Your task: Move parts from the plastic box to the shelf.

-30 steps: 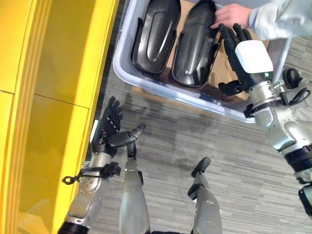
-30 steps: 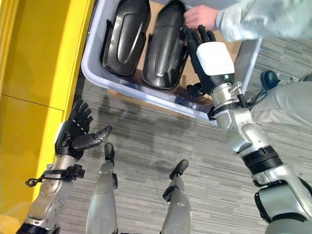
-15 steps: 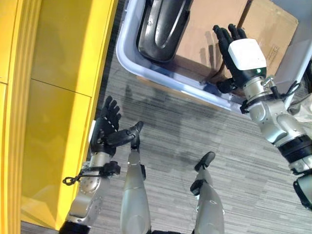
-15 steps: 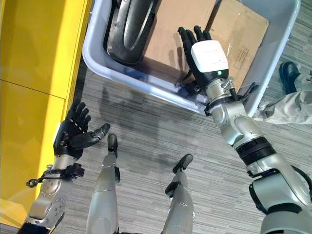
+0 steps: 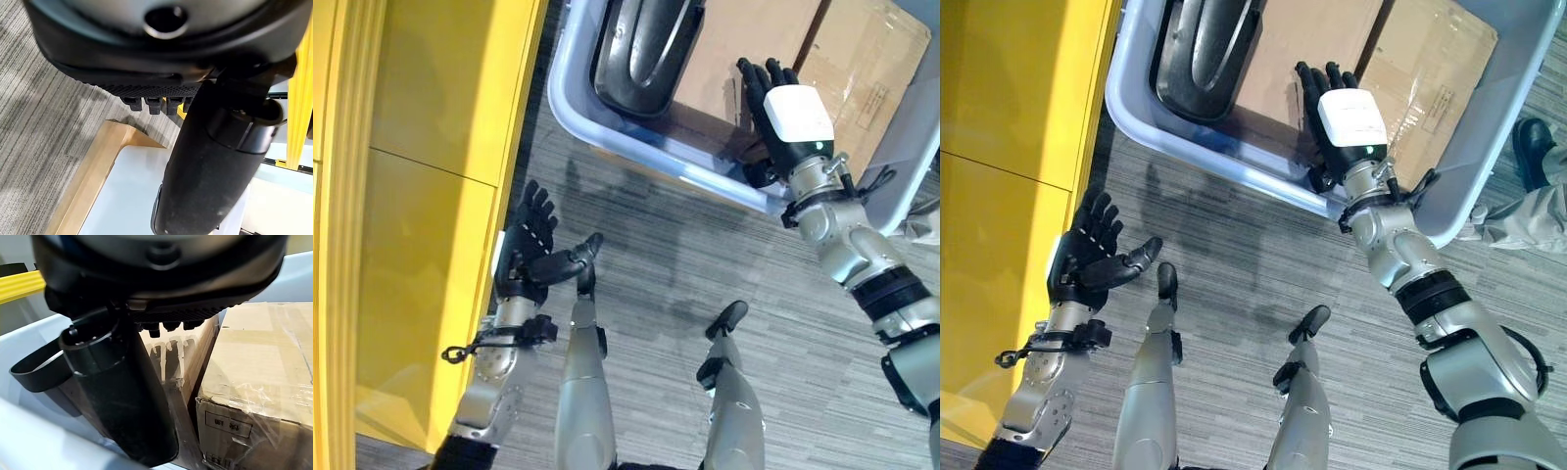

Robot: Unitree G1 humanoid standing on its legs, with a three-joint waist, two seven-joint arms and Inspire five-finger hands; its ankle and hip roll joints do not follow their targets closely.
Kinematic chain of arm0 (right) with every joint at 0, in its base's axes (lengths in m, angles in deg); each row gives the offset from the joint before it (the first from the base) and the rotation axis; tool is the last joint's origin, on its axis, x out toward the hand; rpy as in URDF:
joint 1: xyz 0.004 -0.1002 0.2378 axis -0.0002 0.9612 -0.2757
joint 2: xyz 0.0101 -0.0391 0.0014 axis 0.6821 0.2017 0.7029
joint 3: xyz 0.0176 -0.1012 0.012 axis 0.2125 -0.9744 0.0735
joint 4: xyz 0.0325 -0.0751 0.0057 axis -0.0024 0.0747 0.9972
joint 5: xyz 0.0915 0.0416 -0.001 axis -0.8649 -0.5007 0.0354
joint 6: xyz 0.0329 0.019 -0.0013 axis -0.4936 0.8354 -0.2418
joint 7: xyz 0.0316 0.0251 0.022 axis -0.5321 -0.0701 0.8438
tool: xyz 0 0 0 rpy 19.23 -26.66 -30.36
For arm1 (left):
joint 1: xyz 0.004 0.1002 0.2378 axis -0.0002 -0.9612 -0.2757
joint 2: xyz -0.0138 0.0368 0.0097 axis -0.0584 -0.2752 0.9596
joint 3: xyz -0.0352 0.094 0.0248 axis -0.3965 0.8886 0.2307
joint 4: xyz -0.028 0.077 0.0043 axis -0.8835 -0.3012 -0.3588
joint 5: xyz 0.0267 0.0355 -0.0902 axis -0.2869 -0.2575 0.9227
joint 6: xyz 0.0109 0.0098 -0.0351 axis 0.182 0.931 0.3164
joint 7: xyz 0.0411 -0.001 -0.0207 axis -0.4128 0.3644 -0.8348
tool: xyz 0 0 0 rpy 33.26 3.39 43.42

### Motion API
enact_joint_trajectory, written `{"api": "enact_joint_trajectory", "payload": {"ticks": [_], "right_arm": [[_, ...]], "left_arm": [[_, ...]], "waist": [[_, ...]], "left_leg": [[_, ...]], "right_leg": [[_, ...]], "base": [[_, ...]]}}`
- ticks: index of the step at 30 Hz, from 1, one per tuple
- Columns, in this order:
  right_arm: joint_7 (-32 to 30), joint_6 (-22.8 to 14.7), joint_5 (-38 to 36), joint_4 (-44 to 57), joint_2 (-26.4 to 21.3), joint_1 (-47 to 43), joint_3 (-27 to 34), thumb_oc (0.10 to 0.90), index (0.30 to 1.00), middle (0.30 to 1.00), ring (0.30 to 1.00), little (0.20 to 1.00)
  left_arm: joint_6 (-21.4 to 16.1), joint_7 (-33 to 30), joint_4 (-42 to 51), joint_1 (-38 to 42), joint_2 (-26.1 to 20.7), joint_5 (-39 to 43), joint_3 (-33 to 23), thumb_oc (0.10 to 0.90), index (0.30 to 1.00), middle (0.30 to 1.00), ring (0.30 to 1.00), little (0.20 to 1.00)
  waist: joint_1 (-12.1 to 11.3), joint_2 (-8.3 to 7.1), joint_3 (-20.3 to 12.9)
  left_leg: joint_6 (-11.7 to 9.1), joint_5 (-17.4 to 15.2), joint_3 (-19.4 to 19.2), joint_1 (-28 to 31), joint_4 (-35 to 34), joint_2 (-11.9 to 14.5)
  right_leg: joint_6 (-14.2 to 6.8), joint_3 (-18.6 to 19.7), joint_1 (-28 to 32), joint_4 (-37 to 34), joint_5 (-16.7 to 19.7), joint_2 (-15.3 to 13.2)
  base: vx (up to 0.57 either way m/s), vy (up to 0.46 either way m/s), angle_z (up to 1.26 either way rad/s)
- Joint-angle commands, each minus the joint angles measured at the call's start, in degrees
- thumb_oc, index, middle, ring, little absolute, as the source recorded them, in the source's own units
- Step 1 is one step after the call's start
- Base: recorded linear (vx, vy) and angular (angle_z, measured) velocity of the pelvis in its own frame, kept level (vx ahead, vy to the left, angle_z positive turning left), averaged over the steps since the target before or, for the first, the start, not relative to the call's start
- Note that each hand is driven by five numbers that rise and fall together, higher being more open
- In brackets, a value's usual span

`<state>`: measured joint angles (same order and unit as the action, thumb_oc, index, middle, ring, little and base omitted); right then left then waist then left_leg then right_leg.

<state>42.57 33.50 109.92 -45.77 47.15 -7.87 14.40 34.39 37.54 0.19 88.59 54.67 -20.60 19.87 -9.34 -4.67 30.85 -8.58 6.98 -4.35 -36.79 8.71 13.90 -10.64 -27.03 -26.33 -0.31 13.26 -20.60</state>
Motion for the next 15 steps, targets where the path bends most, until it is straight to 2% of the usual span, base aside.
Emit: {"api": "enact_joint_trajectory", "payload": {"ticks": [1, 15], "right_arm": [[-4.9, -0.4, -1.9, 1.6, -1.5, -6.0, 1.7, 0.9, 1.0, 1.0, 1.0, 1.0], [-5.1, -0.5, -2.4, 1.0, -2.8, -7.9, 1.1, 0.9, 1.0, 1.0, 1.0, 1.0]], "left_arm": [[-5.5, -0.8, 6.8, 0.0, -0.4, -0.2, 0.5, 0.9, 1.0, 1.0, 1.0, 1.0], [-5.5, -0.5, 6.5, 0.6, -1.2, 0.1, 0.4, 0.9, 1.0, 1.0, 1.0, 1.0]], "waist": [[0.2, 0.87, -1.1], [0.1, 0.52, -1.1]], "left_leg": [[-2.1, 1.2, -1.3, 4.5, -3.2, 3.1], [-2.1, 1.0, -1.7, 9.0, -3.9, 3.2]], "right_leg": [[-3.4, 1.3, 3.4, 6.1, -2.8, -2.9], [-3.5, 1.8, 6.7, 6.0, -3.2, -2.8]], "base": [[0.0, 0.0, 0.0], [0.0, 0.0, 0.0]]}}
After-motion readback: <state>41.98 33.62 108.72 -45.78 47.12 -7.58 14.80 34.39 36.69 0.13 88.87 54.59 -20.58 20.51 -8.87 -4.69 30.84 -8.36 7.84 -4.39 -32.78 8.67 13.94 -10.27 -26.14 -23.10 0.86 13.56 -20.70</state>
